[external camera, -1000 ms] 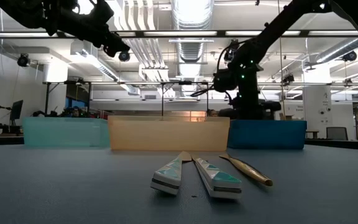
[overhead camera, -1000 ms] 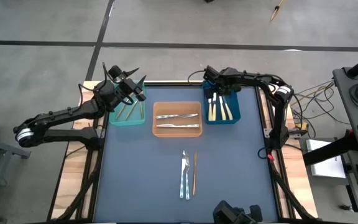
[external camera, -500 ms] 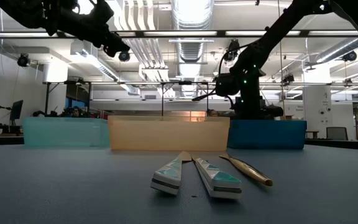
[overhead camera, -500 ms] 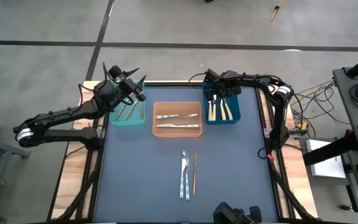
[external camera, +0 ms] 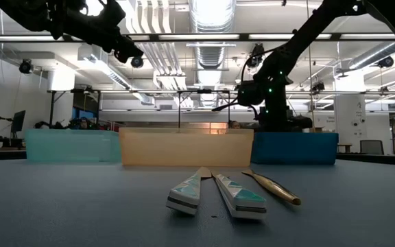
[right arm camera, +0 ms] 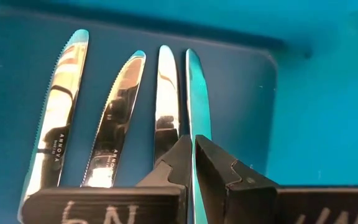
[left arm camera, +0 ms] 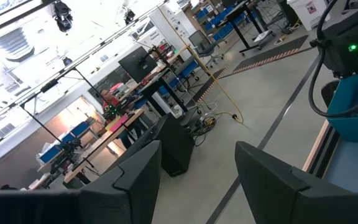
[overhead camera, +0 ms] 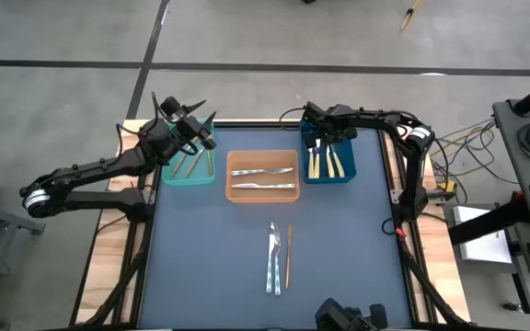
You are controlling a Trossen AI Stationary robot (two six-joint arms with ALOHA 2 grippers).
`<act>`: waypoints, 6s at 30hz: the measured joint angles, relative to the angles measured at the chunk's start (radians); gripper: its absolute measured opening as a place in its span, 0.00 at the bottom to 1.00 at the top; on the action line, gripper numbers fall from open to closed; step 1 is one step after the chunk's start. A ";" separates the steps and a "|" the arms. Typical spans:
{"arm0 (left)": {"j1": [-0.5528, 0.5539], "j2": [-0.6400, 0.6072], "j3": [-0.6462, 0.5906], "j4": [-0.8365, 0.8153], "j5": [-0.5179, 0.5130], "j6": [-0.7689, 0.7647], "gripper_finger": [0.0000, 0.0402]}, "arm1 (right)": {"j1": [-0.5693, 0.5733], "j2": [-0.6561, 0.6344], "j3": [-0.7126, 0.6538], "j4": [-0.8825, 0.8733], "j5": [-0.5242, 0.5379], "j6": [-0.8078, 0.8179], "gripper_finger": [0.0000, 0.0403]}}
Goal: Sort silverware by color (type)
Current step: Put the yellow knife into the blue bin, then put the gold knife into the green bin
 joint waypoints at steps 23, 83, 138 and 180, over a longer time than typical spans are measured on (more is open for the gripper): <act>0.000 0.000 0.000 0.000 0.000 0.000 0.47 | 0.001 0.002 -0.049 0.008 0.027 0.051 0.03; -0.008 0.000 0.004 0.006 0.000 -0.002 0.47 | 0.108 -0.173 -0.018 -0.055 0.141 -0.028 0.03; -0.674 0.000 0.032 -0.095 0.000 -0.842 0.47 | 0.969 -0.291 -0.312 0.569 -0.141 0.181 0.03; -0.680 0.000 0.032 -0.125 0.001 -0.752 0.47 | 1.066 0.186 0.310 -0.167 -0.263 0.755 0.03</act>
